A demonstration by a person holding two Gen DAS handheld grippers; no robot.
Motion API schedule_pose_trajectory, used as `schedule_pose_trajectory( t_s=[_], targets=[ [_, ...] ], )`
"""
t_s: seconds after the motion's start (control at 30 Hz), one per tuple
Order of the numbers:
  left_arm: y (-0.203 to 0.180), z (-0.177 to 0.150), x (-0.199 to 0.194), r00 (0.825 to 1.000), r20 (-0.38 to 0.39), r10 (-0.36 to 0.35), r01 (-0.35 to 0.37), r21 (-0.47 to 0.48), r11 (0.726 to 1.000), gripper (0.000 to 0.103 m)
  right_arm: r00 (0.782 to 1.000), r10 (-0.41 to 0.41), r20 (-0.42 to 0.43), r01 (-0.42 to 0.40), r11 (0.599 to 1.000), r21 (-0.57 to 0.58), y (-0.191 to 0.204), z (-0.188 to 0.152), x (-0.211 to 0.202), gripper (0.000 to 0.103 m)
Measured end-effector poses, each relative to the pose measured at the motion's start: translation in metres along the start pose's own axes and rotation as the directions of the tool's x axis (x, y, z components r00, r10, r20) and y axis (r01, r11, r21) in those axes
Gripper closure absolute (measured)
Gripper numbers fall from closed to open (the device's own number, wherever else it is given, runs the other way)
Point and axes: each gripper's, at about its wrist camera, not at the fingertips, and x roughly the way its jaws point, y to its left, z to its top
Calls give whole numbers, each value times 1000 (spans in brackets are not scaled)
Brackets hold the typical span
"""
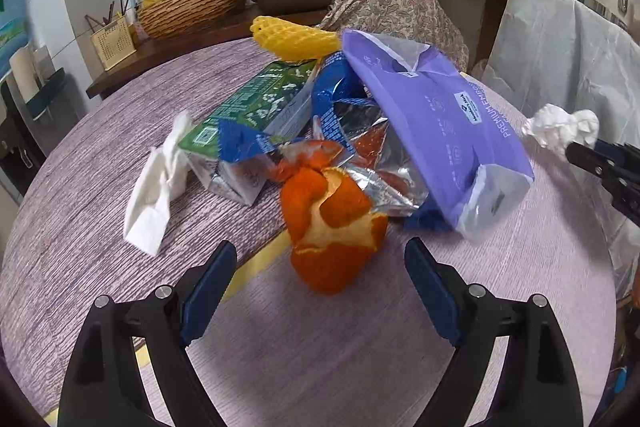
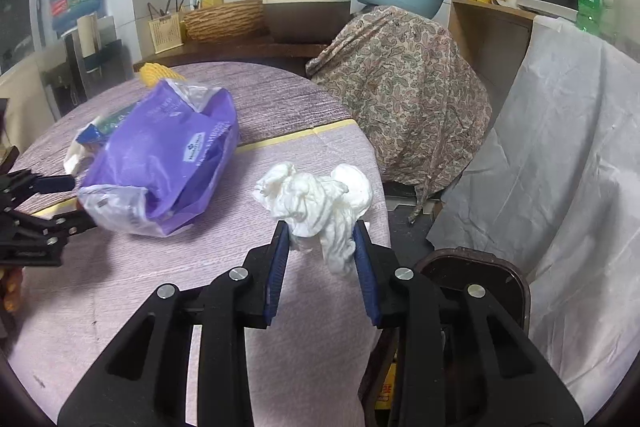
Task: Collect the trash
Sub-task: 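Grasp the white tissue with the right tool while the left tool grasps the orange peel, then carry the tissue and peel to the bin and release both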
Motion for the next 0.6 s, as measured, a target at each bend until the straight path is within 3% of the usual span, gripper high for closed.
schedule_pose_trajectory(
  t_s=[0.07,0.13,0.3,0.6],
  targets=[
    [-1,2,4,1000,-12,-3,3,1,1000,35,1000,13,9,-13,1000,9,0,-4,-8,70],
    [0,2,7,1000,-22,-18,17,-11,1000,55,1000,20,15,-20,1000,16,-1,-6,-13,70],
    [4,-2,-2,1000,5,-24,25,-32,999,77,999,36,26,-37,998,43,-1,-19,-24,70],
    [16,-23,-35,996,51,-76,80,-85,993,84,996,65,61,-69,995,67,2,-39,-50,70]
  ],
)
